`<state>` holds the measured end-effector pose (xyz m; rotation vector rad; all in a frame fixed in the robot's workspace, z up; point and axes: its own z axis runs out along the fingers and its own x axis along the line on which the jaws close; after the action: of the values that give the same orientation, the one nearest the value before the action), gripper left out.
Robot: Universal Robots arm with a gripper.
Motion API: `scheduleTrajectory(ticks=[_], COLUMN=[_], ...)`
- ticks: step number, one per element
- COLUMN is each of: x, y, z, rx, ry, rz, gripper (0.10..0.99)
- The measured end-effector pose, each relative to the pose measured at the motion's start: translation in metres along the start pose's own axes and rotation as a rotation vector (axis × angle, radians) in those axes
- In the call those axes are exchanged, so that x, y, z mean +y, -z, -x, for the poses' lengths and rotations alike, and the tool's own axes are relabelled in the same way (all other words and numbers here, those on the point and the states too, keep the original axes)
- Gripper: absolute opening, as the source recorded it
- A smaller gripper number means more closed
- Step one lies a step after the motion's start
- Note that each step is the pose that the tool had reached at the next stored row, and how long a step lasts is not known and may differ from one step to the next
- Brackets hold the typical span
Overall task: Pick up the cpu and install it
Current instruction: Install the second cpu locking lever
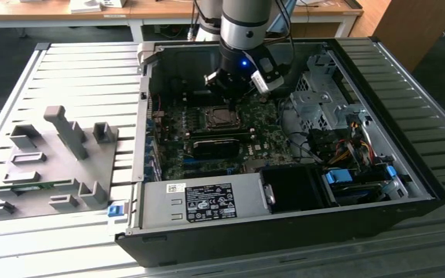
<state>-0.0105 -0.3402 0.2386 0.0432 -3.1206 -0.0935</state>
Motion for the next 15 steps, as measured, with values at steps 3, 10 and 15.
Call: scheduleTrajectory(ticks=[3,10,15], x=[-0.0017,-0.0064,-0.0140], y=[0.0001,0.0004,0.0006], z=[-0.0001,0.0014,0.0012], rx=[0.0000,0.0104,0.0107], ry=[0.000,-0.001,-0.001], rz=[0.000,0.000,0.000], gripper=[0.106,0.106,0.106])
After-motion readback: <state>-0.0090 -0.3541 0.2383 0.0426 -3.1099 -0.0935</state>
